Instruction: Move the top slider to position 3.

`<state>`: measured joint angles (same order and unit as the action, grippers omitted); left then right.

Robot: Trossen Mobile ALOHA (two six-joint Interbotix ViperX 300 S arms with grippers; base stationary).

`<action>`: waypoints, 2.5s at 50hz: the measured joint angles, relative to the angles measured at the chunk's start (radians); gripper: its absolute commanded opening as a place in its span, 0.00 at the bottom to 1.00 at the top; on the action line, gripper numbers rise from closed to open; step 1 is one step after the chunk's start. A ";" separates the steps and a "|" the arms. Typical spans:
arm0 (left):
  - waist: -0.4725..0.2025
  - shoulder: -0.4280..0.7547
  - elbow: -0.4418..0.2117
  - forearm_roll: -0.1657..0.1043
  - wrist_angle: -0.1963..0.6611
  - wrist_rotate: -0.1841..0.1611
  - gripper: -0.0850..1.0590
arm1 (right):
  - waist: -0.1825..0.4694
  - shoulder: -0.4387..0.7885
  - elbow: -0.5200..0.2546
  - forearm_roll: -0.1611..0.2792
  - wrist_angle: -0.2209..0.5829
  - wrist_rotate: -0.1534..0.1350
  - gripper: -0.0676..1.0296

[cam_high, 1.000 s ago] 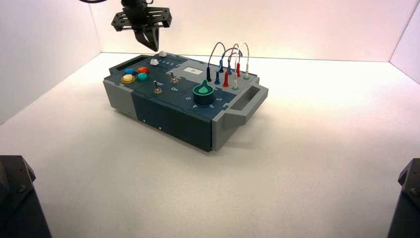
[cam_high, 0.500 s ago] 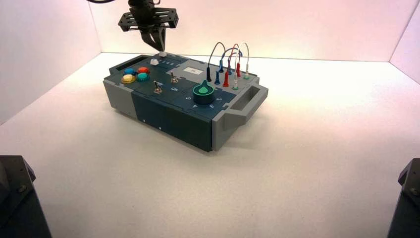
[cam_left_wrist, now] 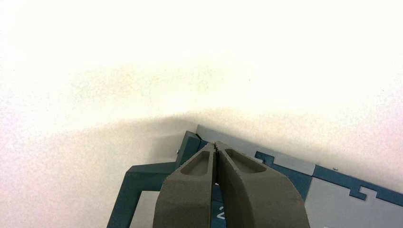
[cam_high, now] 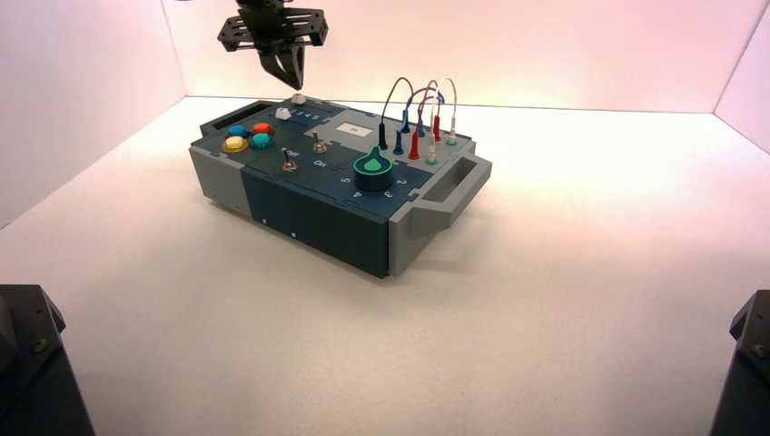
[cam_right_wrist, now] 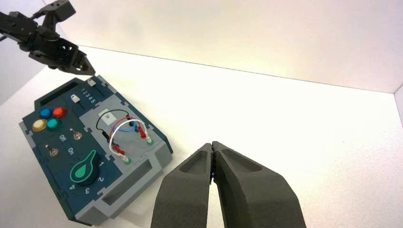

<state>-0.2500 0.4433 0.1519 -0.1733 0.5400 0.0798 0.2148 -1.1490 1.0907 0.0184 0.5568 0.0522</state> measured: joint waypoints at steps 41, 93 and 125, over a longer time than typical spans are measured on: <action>0.017 -0.003 0.017 0.009 0.018 0.025 0.05 | -0.002 0.006 0.000 0.000 0.000 -0.002 0.04; 0.003 -0.003 0.023 0.011 0.035 0.040 0.05 | -0.002 0.006 0.000 0.000 0.000 -0.002 0.04; -0.017 -0.003 0.023 0.011 0.043 0.043 0.05 | 0.000 0.006 0.000 0.000 -0.002 -0.002 0.04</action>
<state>-0.2669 0.4403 0.1749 -0.1626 0.5829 0.1227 0.2148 -1.1428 1.0907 0.0184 0.5553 0.0506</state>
